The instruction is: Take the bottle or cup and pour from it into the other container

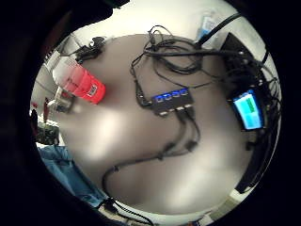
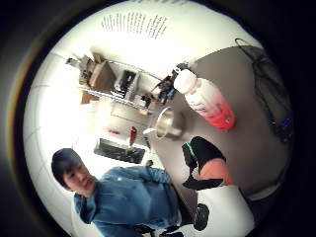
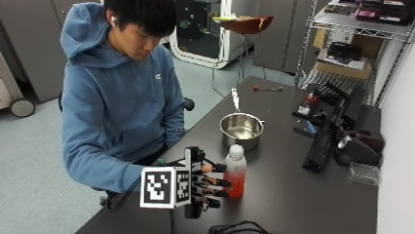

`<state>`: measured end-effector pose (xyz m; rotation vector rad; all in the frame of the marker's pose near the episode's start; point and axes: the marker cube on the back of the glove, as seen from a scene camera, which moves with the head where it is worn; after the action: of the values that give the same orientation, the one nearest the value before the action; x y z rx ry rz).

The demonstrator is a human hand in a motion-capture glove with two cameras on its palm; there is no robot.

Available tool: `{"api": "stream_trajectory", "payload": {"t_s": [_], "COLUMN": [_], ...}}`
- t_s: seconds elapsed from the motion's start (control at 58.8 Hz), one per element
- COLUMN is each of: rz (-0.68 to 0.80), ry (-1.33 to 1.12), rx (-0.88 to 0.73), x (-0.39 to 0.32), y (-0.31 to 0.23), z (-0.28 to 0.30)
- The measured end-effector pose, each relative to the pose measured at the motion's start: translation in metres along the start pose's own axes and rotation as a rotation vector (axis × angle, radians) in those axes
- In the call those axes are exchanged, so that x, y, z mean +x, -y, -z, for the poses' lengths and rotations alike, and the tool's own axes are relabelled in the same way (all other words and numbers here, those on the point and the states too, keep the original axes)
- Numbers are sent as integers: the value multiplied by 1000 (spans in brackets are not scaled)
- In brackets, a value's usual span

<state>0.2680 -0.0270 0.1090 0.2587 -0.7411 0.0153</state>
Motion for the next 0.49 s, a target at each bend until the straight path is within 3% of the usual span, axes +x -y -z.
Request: {"api": "stream_trajectory", "payload": {"t_s": [0.493], "rz": [-17], "ry": [470], "rx": [41], "x": [-6], "y": [52], "z": [-102]}}
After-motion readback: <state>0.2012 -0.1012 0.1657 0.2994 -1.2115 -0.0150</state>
